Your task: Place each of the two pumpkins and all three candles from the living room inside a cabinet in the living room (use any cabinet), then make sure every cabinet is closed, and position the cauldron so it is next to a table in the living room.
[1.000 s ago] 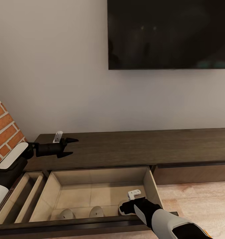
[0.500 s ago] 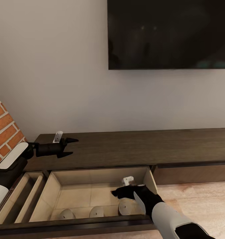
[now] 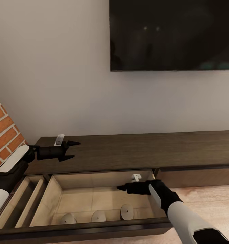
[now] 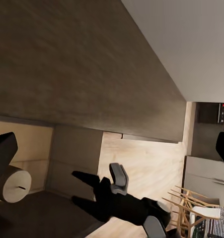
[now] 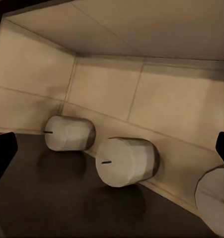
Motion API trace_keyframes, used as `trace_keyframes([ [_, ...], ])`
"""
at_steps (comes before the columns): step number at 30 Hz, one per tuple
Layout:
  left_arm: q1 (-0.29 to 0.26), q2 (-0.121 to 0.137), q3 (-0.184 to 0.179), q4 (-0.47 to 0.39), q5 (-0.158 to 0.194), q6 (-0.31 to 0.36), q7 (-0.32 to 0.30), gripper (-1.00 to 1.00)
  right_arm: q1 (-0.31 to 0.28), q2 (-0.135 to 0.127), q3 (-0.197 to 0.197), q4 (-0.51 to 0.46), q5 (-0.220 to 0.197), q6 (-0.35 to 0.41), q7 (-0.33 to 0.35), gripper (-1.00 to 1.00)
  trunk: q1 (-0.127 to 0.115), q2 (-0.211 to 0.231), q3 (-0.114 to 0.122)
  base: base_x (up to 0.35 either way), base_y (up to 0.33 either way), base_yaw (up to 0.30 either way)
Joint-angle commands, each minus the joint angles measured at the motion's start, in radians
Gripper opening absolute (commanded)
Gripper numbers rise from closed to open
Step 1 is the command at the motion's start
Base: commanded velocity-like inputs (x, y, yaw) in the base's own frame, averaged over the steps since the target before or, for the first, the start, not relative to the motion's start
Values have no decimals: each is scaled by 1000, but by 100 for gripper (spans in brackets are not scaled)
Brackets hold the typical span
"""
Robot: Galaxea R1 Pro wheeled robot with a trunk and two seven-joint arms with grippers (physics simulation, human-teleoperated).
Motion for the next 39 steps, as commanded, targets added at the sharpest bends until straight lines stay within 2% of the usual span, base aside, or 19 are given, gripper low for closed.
trace_keyframes([
  [1,0,0,0,0,0,0,0,100,0,-4,-1,-2,-1,4,3,100,0,0,0,0,0,0],
  [3,0,-1,-1,0,0,0,0,100,0,-17,-1,-5,-10,30,54,100,0,0,0,0,0,0],
  [8,0,-3,-1,-1,1,0,0,100,0,-68,-3,-7,-20,128,282,100,0,0,0,0,0,0],
  [12,0,-4,-2,-5,1,0,0,100,0,-94,-4,-8,-21,142,331,100,0,0,0,0,0,0],
  [14,0,-5,-2,-3,1,0,0,100,0,-98,-4,-8,-22,143,342,100,0,0,0,0,0,0],
  [19,0,-5,-1,-2,2,1,0,100,0,-117,-5,-9,-22,144,435,100,0,0,0,0,0,0],
  [26,0,-5,-2,-7,5,1,-1,100,-1,-131,-5,-9,-22,145,457,100,0,0,0,0,0,0],
  [39,1,-17,-2,-24,4,1,-2,100,0,-134,-5,-9,-22,145,463,100,-50,91,41,0,0,0],
])
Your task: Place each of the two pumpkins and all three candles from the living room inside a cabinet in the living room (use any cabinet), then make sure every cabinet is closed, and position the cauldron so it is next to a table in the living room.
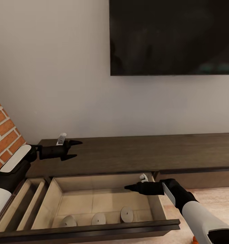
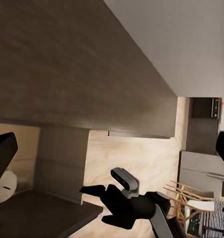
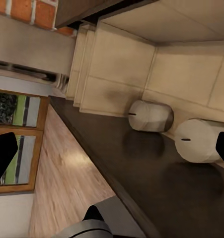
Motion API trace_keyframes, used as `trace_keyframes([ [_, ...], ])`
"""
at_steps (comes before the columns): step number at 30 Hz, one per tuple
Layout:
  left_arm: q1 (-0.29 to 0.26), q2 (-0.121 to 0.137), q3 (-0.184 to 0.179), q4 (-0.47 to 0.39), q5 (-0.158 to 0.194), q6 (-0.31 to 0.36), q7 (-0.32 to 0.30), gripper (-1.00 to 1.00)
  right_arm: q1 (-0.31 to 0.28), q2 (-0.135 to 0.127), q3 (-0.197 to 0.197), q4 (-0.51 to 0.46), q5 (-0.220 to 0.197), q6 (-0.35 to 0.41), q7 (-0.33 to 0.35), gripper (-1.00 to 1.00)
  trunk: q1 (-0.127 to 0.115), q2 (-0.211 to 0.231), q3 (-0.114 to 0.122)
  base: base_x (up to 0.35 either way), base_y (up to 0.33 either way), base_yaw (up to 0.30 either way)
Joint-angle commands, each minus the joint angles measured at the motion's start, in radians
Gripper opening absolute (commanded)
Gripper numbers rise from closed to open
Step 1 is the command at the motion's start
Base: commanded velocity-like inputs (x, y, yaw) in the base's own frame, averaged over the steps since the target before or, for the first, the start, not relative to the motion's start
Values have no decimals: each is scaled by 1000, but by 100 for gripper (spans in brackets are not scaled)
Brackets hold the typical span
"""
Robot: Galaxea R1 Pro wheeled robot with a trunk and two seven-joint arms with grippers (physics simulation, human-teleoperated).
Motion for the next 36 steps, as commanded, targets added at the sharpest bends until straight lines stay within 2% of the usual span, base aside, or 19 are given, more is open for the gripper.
trace_keyframes([
  [1,0,-1,0,1,-1,0,0,100,0,0,0,0,0,0,0,100,-4,7,3,-8,0,0],
  [12,0,-4,0,10,-1,0,0,100,0,0,0,0,0,0,0,100,-46,84,38,-272,0,0],
  [17,1,-13,0,6,-2,0,0,100,0,0,0,0,1,0,77,100,-54,98,44,-270,0,0],
  [21,1,-22,-12,1,-1,0,0,100,0,-1,1,0,1,0,104,100,-54,98,44,-43,0,0],
  [22,1,-67,-66,1,-4,-1,2,100,0,-20,11,-39,5,10,193,100,-54,98,44,-2,0,0],
  [25,0,-78,-110,1,-5,-1,3,100,0,-23,14,-74,11,47,207,100,-54,98,44,0,0,0],
  [26,1,-82,-174,-28,-4,-1,2,100,0,-53,15,-90,44,75,216,100,-54,98,44,0,0,0],
  [27,1,-79,-197,-44,-4,0,2,100,0,-63,15,-91,51,77,218,100,-54,98,44,0,0,0],
  [30,1,-75,-325,-75,-1,-1,2,100,1,-94,37,-87,61,83,267,100,-54,98,44,0,0,0],
  [31,1,-77,-374,-80,-1,-1,2,100,1,-103,72,-85,63,85,302,100,-54,98,44,0,0,0],
  [32,1,-79,-398,-83,0,-1,2,100,1,-110,102,-84,63,85,326,100,-54,98,44,0,0,0],
  [34,1,-80,-431,-88,1,-1,2,100,2,-127,165,-85,63,86,363,100,-54,98,44,0,0,0],
  [35,1,-80,-438,-91,1,0,2,100,2,-131,179,-87,63,87,369,100,-54,98,44,0,0,0],
  [36,1,-78,-462,-107,1,0,2,100,2,-143,210,-89,62,88,381,100,-54,98,44,0,0,0],
])
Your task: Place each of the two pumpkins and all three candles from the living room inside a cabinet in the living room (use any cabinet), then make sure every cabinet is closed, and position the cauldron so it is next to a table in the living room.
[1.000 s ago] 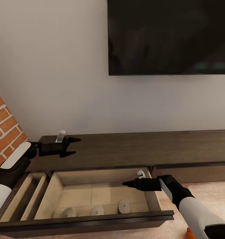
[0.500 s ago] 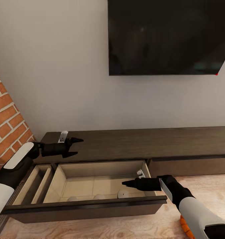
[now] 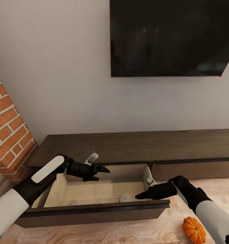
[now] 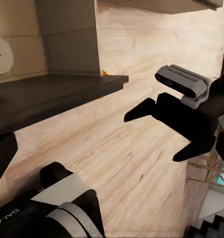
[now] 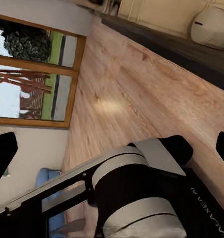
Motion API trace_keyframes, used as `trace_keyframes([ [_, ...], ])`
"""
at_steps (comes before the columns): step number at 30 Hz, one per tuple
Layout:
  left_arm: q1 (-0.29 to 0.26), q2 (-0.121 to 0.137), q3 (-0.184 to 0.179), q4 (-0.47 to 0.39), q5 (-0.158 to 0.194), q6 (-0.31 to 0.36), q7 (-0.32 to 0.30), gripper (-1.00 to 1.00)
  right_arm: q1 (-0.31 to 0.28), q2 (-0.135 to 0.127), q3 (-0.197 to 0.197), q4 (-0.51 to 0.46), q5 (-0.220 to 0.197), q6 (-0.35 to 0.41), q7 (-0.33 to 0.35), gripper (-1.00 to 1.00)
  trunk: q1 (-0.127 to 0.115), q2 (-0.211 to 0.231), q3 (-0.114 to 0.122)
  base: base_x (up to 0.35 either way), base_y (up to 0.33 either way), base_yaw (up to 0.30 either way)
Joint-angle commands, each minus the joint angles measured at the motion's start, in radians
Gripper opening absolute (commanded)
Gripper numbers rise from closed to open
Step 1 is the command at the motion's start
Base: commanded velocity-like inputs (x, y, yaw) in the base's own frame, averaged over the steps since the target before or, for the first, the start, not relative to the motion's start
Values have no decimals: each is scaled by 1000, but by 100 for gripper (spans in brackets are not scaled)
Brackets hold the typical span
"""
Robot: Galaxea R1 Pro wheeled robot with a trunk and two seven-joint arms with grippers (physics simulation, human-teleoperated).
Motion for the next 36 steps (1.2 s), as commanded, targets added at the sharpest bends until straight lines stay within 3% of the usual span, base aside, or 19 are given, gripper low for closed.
trace_keyframes([
  [1,0,4,-19,-19,-1,0,0,100,0,-7,15,-1,1,4,5,100,0,0,0,0,0,0],
  [6,0,54,-95,-94,1,0,0,100,0,-52,34,9,1,19,11,100,0,0,0,0,0,0],
  [11,10,82,-129,-109,2,0,1,100,1,-83,36,22,3,20,9,100,0,0,0,0,0,0],
  [12,18,86,-160,-111,2,1,1,100,2,-86,36,41,4,20,7,100,0,0,0,0,0,0],
  [13,28,89,-232,-113,2,0,1,100,3,-89,37,93,26,17,-8,100,0,0,0,0,0,0],
  [18,39,81,-383,-104,2,-6,1,100,5,-80,37,199,135,10,-90,100,0,0,0,0,0,0],
  [20,40,78,-427,-101,2,-18,1,100,11,-78,37,222,165,3,-123,100,0,0,0,0,0,0],
  [24,41,62,-613,-92,2,-166,0,100,51,-53,38,246,199,-43,-233,100,0,0,0,0,0,0],
  [25,41,43,-701,-71,3,-244,0,100,66,-35,38,249,201,-65,-284,100,0,0,0,0,0,0],
  [29,41,1,-854,24,0,-435,1,100,104,-6,37,250,202,-115,-394,100,0,0,0,0,0,0],
  [32,44,-34,-986,137,-1,-647,0,100,135,25,36,251,193,-203,-508,100,0,0,0,0,0,0],
  [34,68,-88,-1093,231,1,-815,3,100,159,58,35,252,189,-283,-610,100,0,0,0,0,0,0],
  [36,96,-141,-1152,349,0,-917,5,100,177,95,35,253,188,-356,-709,100,0,0,0,0,0,0],
])
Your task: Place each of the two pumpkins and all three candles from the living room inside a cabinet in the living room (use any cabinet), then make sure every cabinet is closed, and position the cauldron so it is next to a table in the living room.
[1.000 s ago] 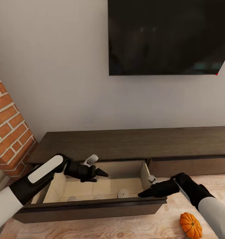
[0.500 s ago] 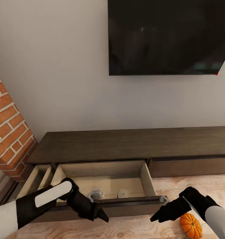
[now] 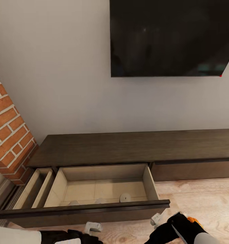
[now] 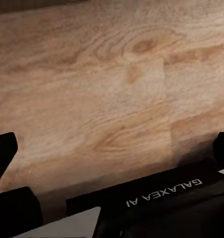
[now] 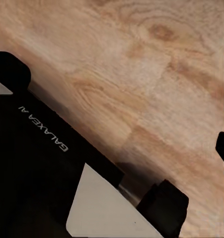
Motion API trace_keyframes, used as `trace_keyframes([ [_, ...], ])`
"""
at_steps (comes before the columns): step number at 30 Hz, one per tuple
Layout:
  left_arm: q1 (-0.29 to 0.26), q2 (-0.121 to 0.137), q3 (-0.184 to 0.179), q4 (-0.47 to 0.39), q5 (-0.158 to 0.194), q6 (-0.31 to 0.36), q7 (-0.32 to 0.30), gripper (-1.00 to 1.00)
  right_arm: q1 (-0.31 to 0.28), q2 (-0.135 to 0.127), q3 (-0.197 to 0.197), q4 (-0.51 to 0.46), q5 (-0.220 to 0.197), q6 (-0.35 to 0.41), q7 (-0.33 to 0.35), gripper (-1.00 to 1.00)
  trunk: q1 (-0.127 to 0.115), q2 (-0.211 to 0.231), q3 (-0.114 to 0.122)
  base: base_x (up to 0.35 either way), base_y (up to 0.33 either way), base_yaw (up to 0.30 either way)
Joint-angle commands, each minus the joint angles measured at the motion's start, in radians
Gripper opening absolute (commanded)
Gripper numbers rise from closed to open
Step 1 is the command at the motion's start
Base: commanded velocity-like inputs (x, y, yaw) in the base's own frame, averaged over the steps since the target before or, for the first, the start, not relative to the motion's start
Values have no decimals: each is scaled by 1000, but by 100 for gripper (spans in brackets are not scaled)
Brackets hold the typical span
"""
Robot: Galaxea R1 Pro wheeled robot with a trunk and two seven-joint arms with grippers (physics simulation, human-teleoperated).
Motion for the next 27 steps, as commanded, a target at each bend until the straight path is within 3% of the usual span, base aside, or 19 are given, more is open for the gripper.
trace_keyframes([
  [1,17,-22,-13,64,0,-24,0,100,11,18,0,0,0,-39,-49,100,0,0,0,0,0,0],
  [4,81,-88,-30,279,3,-71,-5,100,40,78,0,12,1,-171,-227,100,0,0,0,0,0,0],
  [7,128,-121,-33,406,5,-161,-8,100,58,135,0,70,4,-293,-383,100,0,0,0,0,0,0],
  [9,149,-126,-34,433,5,-210,-7,100,61,164,0,101,4,-364,-456,100,0,0,0,0,0,0],
  [10,165,-119,-34,450,5,-243,-7,100,63,196,0,134,5,-443,-558,100,0,0,0,0,0,0],
  [12,168,-111,-34,459,5,-262,-7,100,64,213,0,149,5,-479,-606,100,0,0,0,0,0,0],
  [13,183,-110,-34,508,6,-394,-6,100,64,257,0,197,5,-598,-735,100,0,0,0,0,0,0],
  [17,190,-115,-34,516,6,-430,-6,100,65,272,0,206,6,-645,-799,100,0,0,0,0,0,0],
  [21,195,-120,-34,517,7,-438,-5,100,70,276,0,209,6,-728,-819,100,0,0,0,0,0,0],
  [27,196,-122,-33,515,8,-439,-5,100,83,282,0,209,5,-756,-839,100,0,0,4,0,0,124],
])
